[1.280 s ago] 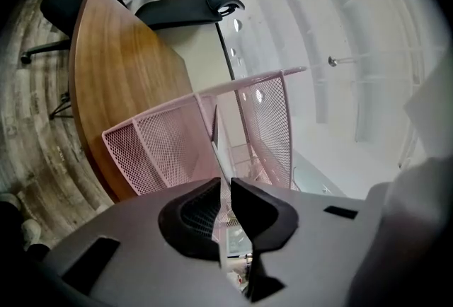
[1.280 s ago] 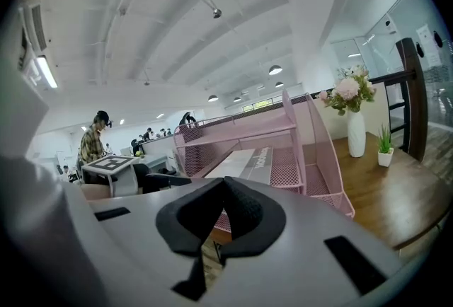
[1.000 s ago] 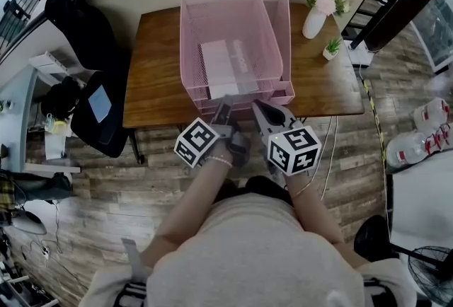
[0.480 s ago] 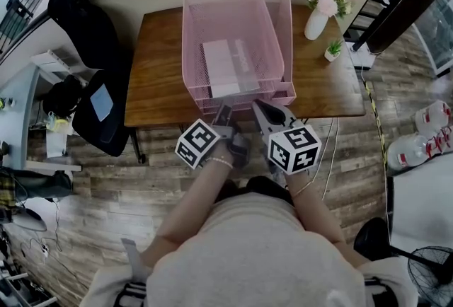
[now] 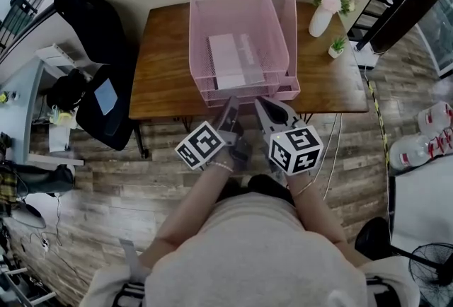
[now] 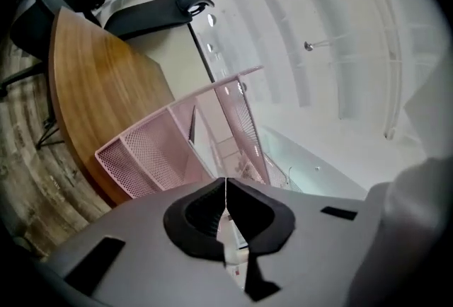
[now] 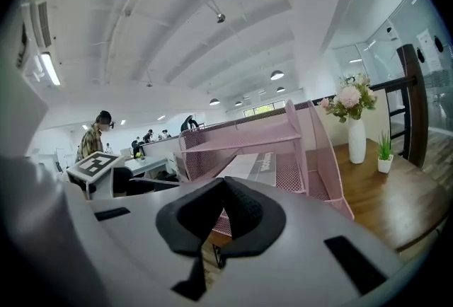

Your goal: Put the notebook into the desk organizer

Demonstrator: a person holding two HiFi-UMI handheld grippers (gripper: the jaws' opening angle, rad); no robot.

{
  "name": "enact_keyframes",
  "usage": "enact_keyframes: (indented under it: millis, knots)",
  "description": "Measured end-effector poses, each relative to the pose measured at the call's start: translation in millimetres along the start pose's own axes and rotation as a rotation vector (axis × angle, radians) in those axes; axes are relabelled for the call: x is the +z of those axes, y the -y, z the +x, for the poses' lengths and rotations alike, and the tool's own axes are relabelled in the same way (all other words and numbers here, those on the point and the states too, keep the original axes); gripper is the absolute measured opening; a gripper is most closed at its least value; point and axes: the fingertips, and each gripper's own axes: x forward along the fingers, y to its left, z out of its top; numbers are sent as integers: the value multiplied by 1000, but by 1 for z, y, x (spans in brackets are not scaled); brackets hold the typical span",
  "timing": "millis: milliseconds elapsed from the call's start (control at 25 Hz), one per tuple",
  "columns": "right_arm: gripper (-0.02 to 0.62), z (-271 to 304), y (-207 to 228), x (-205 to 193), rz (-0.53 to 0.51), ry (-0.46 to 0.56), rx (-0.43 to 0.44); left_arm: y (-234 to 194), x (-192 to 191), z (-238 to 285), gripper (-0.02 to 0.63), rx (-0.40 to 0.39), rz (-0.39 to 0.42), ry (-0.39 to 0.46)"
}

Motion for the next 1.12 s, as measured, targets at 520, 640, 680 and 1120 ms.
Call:
enact_keyframes:
  millis: [520, 640, 680, 1120]
  knots:
    - [11, -9, -16, 11, -5, 32, 11, 48, 5, -23, 11, -79, 452, -111]
    - [11, -13, -22, 19, -7, 57, 11, 66, -4, -31, 11, -148, 591, -183]
    - [11, -15, -23, 21, -8, 63, 12, 72, -7, -34, 11, -165, 639, -202]
    - [11, -20, -43, 25, -123, 64, 36, 80, 0, -48, 12, -97, 1010, -235]
